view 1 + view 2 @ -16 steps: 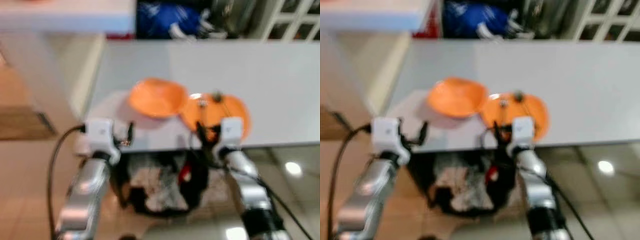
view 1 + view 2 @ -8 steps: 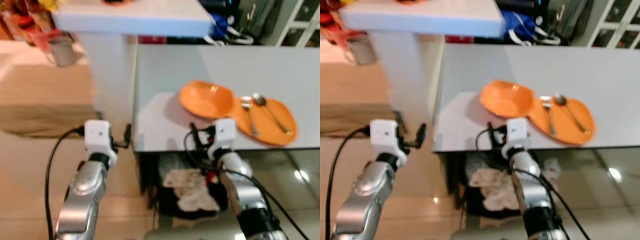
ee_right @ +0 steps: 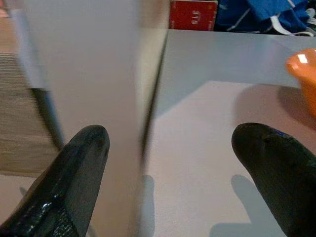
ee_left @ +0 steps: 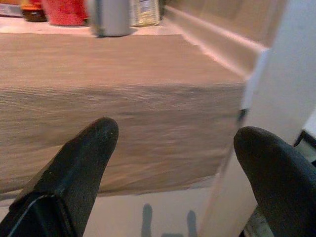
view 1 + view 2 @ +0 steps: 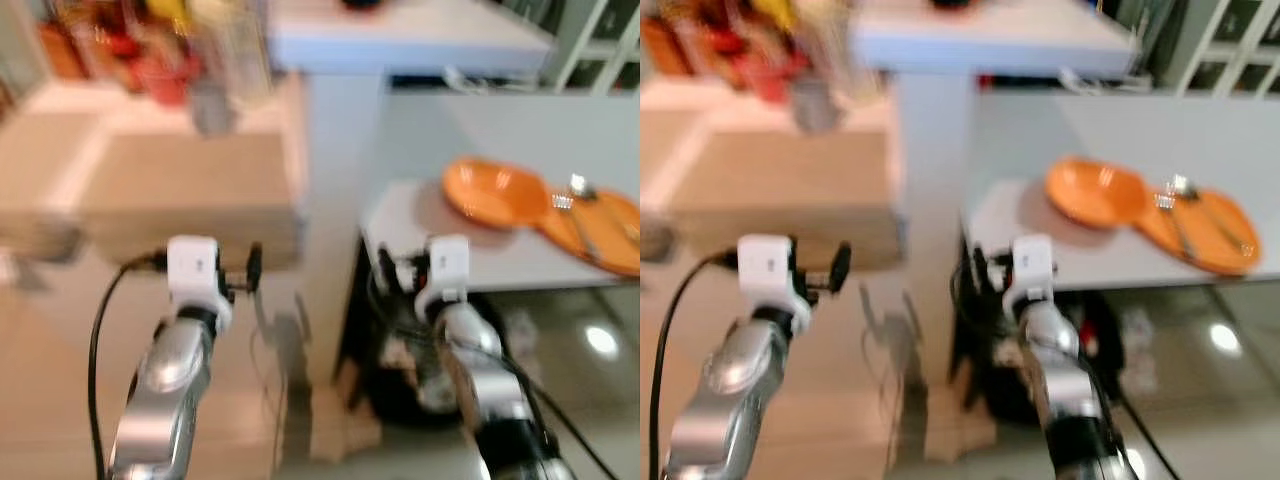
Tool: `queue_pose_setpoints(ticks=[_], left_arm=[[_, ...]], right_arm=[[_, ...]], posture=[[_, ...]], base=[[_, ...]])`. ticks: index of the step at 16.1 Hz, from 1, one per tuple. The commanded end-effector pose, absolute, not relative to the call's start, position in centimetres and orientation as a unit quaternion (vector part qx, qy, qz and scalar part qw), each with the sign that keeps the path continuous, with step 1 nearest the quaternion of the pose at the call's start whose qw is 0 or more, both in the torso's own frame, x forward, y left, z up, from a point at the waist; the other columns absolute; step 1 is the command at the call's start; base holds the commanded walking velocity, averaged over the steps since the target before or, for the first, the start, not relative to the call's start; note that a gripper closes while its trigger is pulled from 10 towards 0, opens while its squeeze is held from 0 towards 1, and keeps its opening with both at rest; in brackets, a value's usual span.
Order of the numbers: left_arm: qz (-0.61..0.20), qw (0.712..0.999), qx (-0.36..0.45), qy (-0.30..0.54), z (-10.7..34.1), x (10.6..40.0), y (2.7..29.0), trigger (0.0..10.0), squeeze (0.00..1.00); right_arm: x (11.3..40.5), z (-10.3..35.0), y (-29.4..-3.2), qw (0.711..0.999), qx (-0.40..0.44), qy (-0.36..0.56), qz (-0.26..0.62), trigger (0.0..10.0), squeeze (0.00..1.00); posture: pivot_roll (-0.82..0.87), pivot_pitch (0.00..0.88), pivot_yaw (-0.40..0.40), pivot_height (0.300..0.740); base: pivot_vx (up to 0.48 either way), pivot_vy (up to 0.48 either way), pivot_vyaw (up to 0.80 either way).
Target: Setting the table
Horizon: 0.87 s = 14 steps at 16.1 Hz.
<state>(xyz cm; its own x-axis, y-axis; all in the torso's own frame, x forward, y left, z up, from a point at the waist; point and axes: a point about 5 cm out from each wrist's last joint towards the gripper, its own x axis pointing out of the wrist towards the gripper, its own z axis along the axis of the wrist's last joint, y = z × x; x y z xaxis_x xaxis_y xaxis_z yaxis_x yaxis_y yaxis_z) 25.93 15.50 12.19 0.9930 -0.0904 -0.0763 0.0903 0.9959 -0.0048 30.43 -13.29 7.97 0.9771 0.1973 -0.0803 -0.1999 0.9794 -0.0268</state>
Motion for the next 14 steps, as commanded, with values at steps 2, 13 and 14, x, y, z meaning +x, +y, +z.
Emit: queue_pose_setpoints(ticks=[2,13,14], left_arm=[[-0.058,0.998,-0.005,0.039,12.3,26.0,14.7,10.0,0.00],[-0.056,0.998,0.014,0.017,13.0,26.6,14.4,10.0,0.00],[-0.056,0.998,0.016,0.016,13.0,26.7,14.4,10.0,0.00]], right_arm=[[30.4,8.1,-14.5,0.996,-0.023,0.037,0.082,10.0,0.00],[31.2,8.4,-12.8,0.990,-0.051,0.028,0.126,10.0,0.00],[31.2,8.4,-12.8,0.990,-0.051,0.028,0.127,10.0,0.00]], posture=[[0.01,0.000,-0.002,0.740],[0.02,0.000,-0.003,0.740],[0.02,0.000,-0.003,0.740]], base=[[0.000,0.480,0.00],[0.088,0.270,0.00],[0.368,0.307,0.00]])
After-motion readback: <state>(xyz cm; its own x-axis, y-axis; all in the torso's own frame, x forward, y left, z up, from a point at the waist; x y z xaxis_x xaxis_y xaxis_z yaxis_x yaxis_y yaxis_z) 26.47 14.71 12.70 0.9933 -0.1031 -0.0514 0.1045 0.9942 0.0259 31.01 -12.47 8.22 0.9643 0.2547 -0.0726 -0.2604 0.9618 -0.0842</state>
